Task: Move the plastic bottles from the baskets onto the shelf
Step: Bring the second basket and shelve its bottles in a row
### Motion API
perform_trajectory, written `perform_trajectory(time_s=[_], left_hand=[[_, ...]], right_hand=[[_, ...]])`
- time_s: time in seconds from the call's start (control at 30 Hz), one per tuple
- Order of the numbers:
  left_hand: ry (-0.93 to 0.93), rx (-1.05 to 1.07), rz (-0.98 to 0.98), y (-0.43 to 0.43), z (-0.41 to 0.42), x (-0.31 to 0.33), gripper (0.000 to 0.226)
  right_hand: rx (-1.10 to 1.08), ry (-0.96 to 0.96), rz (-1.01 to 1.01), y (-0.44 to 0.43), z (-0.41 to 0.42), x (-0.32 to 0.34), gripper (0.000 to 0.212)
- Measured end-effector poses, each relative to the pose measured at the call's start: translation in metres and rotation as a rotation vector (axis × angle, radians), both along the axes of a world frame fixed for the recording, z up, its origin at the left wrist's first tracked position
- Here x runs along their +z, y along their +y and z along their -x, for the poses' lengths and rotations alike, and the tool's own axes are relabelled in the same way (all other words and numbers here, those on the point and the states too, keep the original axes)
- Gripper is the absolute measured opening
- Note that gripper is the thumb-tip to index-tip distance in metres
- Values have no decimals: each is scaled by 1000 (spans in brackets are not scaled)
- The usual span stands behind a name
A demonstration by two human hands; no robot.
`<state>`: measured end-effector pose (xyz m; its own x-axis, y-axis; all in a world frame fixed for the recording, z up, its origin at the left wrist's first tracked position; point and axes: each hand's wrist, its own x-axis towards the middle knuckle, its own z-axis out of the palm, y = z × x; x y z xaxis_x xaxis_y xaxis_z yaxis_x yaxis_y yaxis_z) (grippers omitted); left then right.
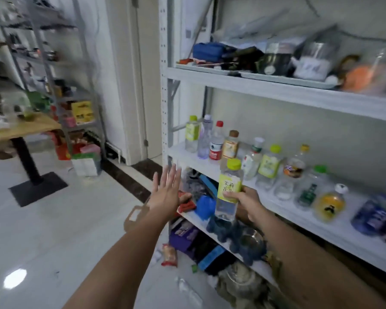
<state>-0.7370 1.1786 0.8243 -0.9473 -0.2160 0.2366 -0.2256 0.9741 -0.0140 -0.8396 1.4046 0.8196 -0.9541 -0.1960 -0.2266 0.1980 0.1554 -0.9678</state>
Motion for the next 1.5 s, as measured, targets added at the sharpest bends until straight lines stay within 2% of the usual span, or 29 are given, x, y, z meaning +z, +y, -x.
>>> perform_trajectory(time_s=[0.1, 0.2, 0.43, 0.67, 0.83, 0.97, 1.3, 1.5], left_hand=[[-3, -152, 2, 44, 39, 3, 85], [-8, -295, 21, 82, 69, 5, 86], [1, -576, 60, 156, 117, -1, 106], [5, -749, 115, 206, 130, -16, 85], [19, -863, 115, 250, 133, -17, 83], [8, -873, 90, 293, 135, -10, 85], [26, -719, 126, 363, 145, -10, 86], [69, -621, 136, 370, 148, -9, 89]], right_hand=[[-132, -3, 9, 55, 1, 8, 29], [-264, -2, 0, 99, -4, 6, 36], [-571, -5, -47, 173, -34, -3, 33], [-797, -12, -69, 219, -59, -10, 33], [-833, 8, -70, 247, -71, -8, 35], [-838, 9, -28, 278, -65, -7, 38], [-704, 26, 22, 337, -20, -8, 40], [-581, 9, 42, 344, 7, -16, 45]])
